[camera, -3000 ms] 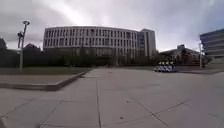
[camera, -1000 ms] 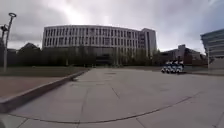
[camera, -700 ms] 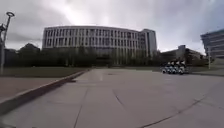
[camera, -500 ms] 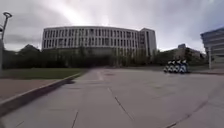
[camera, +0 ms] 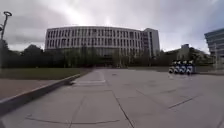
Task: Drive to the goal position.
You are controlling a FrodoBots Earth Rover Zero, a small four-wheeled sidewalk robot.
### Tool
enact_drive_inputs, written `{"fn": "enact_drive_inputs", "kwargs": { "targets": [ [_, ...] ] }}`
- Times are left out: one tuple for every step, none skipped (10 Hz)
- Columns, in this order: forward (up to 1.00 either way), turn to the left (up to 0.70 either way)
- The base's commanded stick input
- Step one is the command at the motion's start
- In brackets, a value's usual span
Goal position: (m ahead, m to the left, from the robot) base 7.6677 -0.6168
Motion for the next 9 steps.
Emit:
{"fn": "enact_drive_inputs", "kwargs": {
  "targets": [
    [0.70,0.18],
    [0.70,0.33],
    [0.70,0.35],
    [0.70,0.18],
    [0.70,0.06],
    [0.70,0.02],
    [0.70,0.02],
    [0.70,0.02],
    [0.70,0.02]
  ]
}}
